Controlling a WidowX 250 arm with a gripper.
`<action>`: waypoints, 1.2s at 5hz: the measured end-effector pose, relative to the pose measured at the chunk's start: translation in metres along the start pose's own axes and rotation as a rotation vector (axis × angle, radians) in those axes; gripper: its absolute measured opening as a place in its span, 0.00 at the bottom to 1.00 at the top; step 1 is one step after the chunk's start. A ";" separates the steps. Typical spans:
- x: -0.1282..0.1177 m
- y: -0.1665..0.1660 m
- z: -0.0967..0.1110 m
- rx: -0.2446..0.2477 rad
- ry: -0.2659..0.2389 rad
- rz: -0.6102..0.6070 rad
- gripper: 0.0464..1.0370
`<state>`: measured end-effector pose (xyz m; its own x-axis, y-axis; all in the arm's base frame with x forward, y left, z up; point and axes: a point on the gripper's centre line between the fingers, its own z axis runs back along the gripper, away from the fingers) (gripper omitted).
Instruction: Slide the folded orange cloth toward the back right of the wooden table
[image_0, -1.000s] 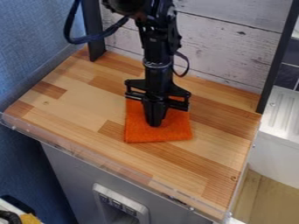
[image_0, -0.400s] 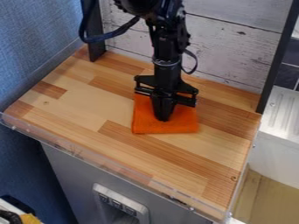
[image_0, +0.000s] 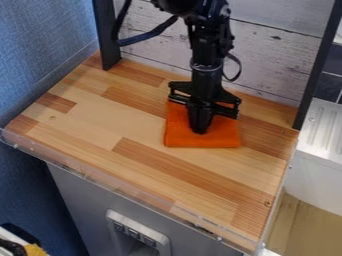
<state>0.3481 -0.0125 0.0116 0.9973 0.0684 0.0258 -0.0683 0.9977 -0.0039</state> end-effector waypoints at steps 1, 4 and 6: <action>0.002 -0.004 0.001 0.002 0.014 -0.022 0.02; 0.004 -0.005 -0.001 0.004 0.049 -0.051 0.20; -0.001 0.010 0.013 0.004 0.087 -0.069 0.74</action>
<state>0.3460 -0.0029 0.0249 0.9981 -0.0008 -0.0613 0.0007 1.0000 -0.0009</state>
